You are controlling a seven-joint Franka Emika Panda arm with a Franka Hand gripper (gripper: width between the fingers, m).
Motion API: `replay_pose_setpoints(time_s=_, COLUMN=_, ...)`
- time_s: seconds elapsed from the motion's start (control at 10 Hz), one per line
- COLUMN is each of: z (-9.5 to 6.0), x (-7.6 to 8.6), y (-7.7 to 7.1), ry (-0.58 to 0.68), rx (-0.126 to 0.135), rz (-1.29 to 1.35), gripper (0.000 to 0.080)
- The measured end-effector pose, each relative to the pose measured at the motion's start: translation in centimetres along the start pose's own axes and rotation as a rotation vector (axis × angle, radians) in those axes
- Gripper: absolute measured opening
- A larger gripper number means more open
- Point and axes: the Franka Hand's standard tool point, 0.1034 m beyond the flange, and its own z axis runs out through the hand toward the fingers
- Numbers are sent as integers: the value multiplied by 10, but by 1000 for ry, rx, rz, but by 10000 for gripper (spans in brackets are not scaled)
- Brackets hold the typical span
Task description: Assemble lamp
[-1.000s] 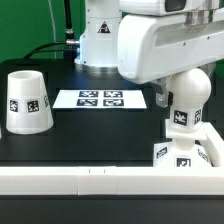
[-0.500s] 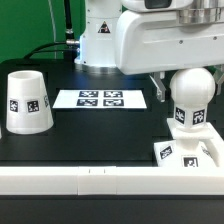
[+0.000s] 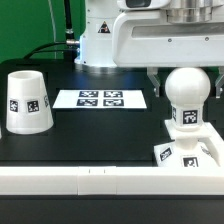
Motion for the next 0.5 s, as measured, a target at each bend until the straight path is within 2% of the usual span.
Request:
replay_pose_setpoints(time_s=0.1, z=0, x=-1, y=-1, ry=7, rx=11, rz=119, gripper=574)
replay_pose_setpoints(time_s=0.3, z=1, x=-2, y=-3, ry=4, rx=9, rz=258, gripper=574)
replay_pose_setpoints(time_s=0.5, z=2, x=-4, y=-4, ry=-26, rx=30, rz=501, gripper=574)
